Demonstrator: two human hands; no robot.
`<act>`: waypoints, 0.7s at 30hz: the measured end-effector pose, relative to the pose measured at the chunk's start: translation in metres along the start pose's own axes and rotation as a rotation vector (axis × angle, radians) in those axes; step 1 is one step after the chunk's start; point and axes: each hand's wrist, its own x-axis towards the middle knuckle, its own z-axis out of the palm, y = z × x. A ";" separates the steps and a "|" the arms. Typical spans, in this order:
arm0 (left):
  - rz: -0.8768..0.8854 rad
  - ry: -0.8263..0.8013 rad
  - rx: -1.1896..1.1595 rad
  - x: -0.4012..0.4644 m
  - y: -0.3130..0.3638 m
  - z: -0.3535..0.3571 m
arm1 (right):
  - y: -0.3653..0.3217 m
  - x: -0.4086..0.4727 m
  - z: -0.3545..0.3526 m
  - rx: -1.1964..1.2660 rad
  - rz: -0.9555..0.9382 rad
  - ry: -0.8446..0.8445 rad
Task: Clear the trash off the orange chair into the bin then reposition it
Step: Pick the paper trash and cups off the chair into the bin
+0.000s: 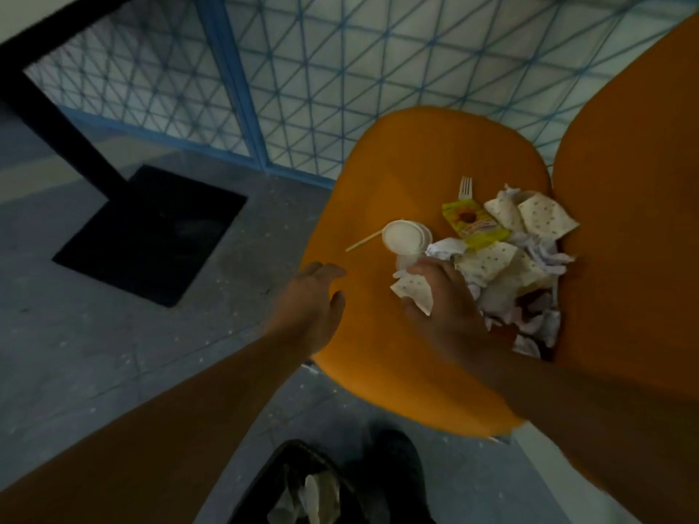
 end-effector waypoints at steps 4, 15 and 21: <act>-0.026 0.039 0.021 0.065 0.012 0.016 | 0.036 0.054 -0.004 0.027 0.040 -0.062; -0.120 -0.048 0.337 0.153 0.012 0.049 | 0.076 0.143 0.008 -0.183 0.143 -0.292; -0.197 -0.078 0.369 0.164 0.025 0.050 | 0.081 0.150 0.009 -0.305 0.092 -0.326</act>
